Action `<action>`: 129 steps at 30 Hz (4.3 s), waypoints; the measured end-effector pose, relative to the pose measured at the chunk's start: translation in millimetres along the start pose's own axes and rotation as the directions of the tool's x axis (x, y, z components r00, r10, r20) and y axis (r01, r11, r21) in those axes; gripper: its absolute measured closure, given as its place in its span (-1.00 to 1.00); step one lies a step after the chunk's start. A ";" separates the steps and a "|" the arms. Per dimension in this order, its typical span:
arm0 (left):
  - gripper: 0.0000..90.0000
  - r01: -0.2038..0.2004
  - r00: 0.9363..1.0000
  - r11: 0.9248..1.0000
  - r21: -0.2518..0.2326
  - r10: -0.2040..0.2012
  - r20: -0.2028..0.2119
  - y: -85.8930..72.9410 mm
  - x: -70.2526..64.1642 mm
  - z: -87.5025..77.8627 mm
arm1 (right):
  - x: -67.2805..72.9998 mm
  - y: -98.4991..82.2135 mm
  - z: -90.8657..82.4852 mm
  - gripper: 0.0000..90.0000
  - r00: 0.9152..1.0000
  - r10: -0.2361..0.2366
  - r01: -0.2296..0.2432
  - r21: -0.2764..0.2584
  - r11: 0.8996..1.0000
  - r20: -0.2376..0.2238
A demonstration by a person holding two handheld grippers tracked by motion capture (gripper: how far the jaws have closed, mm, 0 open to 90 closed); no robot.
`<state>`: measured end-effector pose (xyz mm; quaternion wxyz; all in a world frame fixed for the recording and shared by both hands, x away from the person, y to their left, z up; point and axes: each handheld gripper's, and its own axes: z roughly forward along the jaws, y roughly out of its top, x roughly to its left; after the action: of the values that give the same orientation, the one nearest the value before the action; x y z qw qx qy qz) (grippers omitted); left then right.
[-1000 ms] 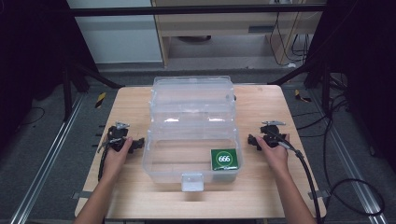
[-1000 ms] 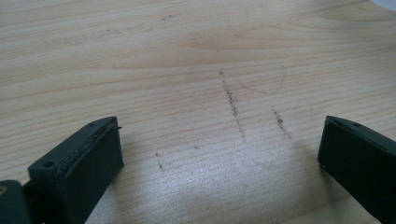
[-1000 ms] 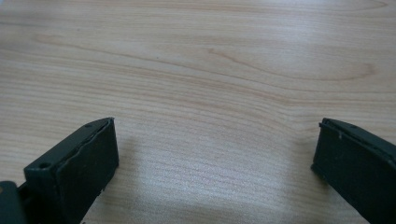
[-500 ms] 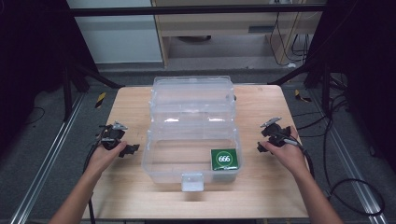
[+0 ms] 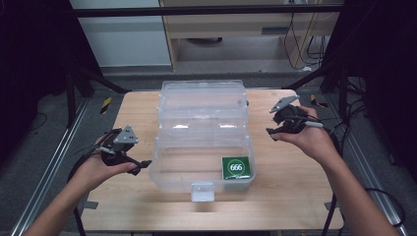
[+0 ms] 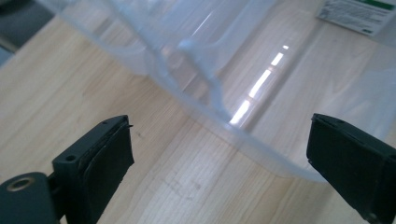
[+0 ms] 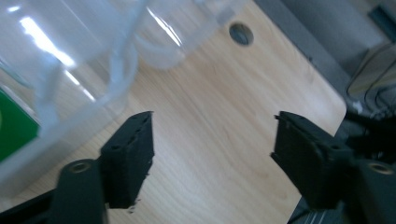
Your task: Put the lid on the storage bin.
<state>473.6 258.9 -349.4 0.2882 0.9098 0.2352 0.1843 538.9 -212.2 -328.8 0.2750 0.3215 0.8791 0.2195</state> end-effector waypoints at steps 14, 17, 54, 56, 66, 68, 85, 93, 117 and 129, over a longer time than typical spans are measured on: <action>-0.83 -0.133 0.987 0.991 0.004 0.132 0.095 35.0 -35.9 9.2 | 18.9 83.4 -29.7 0.47 0.969 -0.244 0.238 -0.112 0.965 -0.045; -0.81 -0.161 0.979 0.987 0.004 0.159 0.125 38.2 -40.4 15.8 | 24.7 92.8 -28.3 0.46 0.958 -0.281 0.273 -0.112 0.955 -0.057; -0.06 -0.378 0.901 0.908 0.182 0.316 0.296 32.5 -71.6 58.4 | 59.5 134.8 45.7 0.68 0.820 -0.539 0.558 0.060 0.827 -0.192; 0.03 -0.386 0.898 0.904 0.185 0.322 0.300 32.3 -71.6 59.2 | 60.4 136.2 45.9 0.70 0.814 -0.548 0.568 0.063 0.821 -0.195; 0.43 -0.438 0.875 0.868 0.233 0.352 0.333 33.6 -73.8 65.2 | 62.8 139.5 47.3 0.73 0.801 -0.565 0.587 0.078 0.806 -0.199; 0.54 -0.451 0.867 0.863 0.227 0.363 0.340 33.6 -74.1 66.2 | 63.0 139.6 47.2 0.73 0.801 -0.565 0.588 0.080 0.805 -0.199; 0.86 -0.428 0.878 0.869 0.247 0.336 0.341 36.8 -74.2 67.0 | 65.1 139.1 46.4 0.76 0.789 -0.585 0.606 0.078 0.792 -0.189; 0.86 -0.429 0.880 0.869 0.245 0.342 0.329 36.7 -75.6 67.0 | 68.7 139.0 44.2 0.81 0.763 -0.620 0.639 0.071 0.766 -0.183; 0.83 -0.409 0.898 0.881 0.238 0.341 0.278 33.9 -79.2 65.8 | 86.9 134.9 24.0 0.87 0.740 -0.655 0.669 0.059 0.741 -0.153; 0.81 -0.401 0.907 0.883 0.246 0.344 0.245 33.5 -83.4 65.5 | 105.9 121.4 4.3 0.87 0.724 -0.682 0.688 0.034 0.725 -0.105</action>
<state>446.7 161.5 -395.8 0.1321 0.9838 0.0506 0.1103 527.5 -54.0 -299.9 0.2877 -0.0259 0.9536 0.0847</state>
